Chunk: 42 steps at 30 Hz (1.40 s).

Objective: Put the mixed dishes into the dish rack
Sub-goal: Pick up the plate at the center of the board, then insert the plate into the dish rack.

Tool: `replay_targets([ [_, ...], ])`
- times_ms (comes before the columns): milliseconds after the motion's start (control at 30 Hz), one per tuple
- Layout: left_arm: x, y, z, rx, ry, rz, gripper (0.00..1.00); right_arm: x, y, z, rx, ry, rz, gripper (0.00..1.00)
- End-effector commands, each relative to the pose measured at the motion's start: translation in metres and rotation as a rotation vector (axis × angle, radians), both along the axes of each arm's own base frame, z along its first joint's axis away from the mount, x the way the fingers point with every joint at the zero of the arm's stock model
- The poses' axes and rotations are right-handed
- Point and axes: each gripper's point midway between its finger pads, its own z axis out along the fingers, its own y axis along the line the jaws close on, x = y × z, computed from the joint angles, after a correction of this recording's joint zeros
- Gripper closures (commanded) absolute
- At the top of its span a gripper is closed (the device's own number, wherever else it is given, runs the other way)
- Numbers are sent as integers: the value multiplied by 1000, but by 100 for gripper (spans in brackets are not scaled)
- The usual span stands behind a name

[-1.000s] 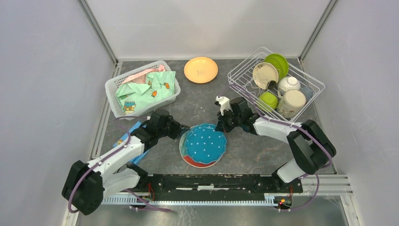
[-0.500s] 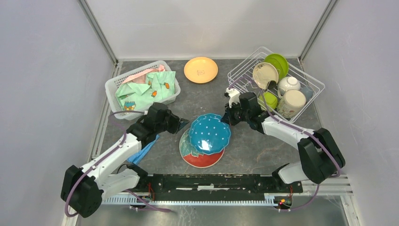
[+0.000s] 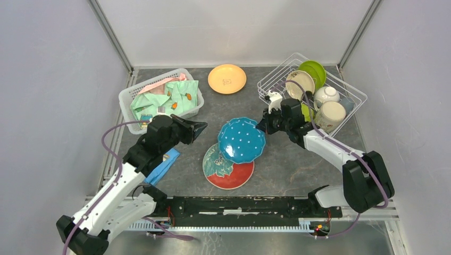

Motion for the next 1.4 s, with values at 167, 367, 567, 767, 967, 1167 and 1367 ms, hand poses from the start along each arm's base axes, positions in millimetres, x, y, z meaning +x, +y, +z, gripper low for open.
replay_targets([
  [167,-1,21,-1,-22,-74,102,98,49,6,118,216,-231,-45,100],
  [367,-4,28,-5,-16,-82,123,98,83,-17,169,221,-347,-148,100],
  [567,-4,27,-7,-10,-71,117,98,126,-72,227,180,-504,-326,100],
  [767,-6,24,-7,-15,-66,103,98,154,-145,270,77,-653,-552,100],
  [967,-6,23,-7,-17,-63,94,98,170,-205,291,-55,-765,-676,100],
  [1167,-6,23,-8,-15,-62,96,98,181,-256,286,-179,-801,-751,100],
  [1367,-5,23,-11,-8,-55,101,98,184,-278,276,-285,-874,-740,100],
])
